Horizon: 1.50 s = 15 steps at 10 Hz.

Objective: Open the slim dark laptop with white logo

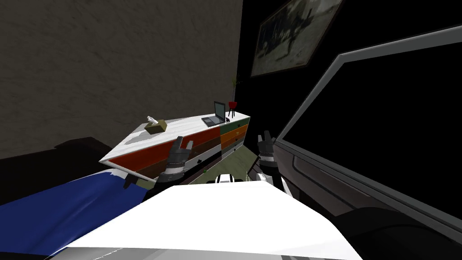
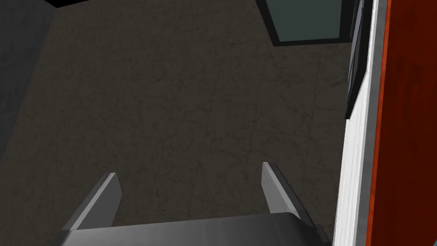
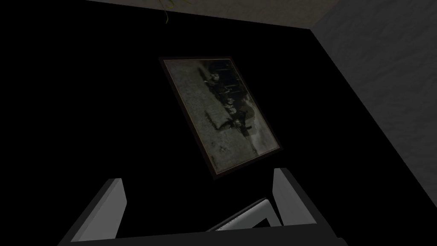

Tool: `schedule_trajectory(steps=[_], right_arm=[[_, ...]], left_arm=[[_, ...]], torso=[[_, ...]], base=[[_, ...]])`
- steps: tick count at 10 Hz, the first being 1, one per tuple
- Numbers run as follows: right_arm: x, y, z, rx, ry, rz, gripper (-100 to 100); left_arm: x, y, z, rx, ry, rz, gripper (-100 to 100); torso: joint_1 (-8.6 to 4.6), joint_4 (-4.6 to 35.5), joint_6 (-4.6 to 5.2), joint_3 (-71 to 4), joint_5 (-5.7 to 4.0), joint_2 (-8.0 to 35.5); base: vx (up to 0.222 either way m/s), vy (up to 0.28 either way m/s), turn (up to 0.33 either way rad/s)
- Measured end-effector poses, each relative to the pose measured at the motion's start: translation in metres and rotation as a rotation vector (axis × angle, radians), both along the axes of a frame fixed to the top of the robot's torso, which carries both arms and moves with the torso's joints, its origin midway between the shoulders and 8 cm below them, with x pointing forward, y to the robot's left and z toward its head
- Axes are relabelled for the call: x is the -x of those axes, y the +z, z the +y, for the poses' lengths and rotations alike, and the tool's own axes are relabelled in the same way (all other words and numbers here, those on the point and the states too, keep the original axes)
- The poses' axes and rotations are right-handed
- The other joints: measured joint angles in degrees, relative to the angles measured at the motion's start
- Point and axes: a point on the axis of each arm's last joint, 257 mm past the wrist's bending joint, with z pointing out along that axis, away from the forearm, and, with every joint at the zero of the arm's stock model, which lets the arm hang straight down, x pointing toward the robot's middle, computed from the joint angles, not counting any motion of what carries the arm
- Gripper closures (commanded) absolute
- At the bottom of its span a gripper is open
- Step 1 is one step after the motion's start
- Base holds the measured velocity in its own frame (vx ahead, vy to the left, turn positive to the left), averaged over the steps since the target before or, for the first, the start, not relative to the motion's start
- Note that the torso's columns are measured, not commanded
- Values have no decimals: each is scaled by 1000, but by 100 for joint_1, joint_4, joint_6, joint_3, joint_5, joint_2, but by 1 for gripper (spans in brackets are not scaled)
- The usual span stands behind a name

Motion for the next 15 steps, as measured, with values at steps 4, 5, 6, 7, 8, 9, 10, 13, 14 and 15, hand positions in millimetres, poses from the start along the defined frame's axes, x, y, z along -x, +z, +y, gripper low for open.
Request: schedule_trajectory(steps=[4, 5, 6, 7, 8, 9, 10, 13, 14, 15], right_arm=[[0, 0, 0, 0, 0, 0, 0], [0, 0, 0, 0, 0, 0, 0], [0, 0, 0, 0, 0, 0, 0], [0, 0, 0, 0, 0, 0, 0], [0, 0, 0, 0, 0, 0, 0], [0, 0, 0, 0, 0, 0, 0], [0, 0, 0, 0, 0, 0, 0], [0, 0, 0, 0, 0, 0, 0], [0, 0, 0, 0, 0, 0, 0], [0, 0, 0, 0, 0, 0, 0]], left_arm=[[8, -58, -7, -38, -53, 181, -100], [16, -82, -10, -42, -65, 242, -100], [23, -95, -12, -57, -78, 280, -100], [24, -97, -14, -71, -88, 295, -100], [33, -117, -16, -72, -99, 357, -100], [38, -131, -17, -87, -111, 397, -100], [40, -135, -17, -100, -120, 413, -100], [64, -172, -18, -129, -154, 535, -100], [79, -192, -20, -132, -166, 599, -100], [87, -204, -18, -148, -178, 643, -100]], torso=[[-1, 0, 1, 0, 0, 1], [-3, 0, 3, 1, 0, 2], [1, 0, 0, 0, 0, 0], [4, -1, -1, -2, 1, -3], [-3, -1, 6, 0, 1, 1], [-1, 0, 0, 1, 0, 1], [2, 0, -1, -1, 1, -2], [2, 0, -1, 1, 1, 1], [-2, 0, 7, 1, 1, 2], [0, 0, 0, 0, 0, 1]], base=[[-13, -19, -203], [-10, -16, -174], [-5, -4, 9], [-11, -18, -300], [-12, -13, -190], [-4, -5, 22], [-4, -24, -304], [-6, -13, -172], [-8, -13, -221], [-5, -5, 11]])
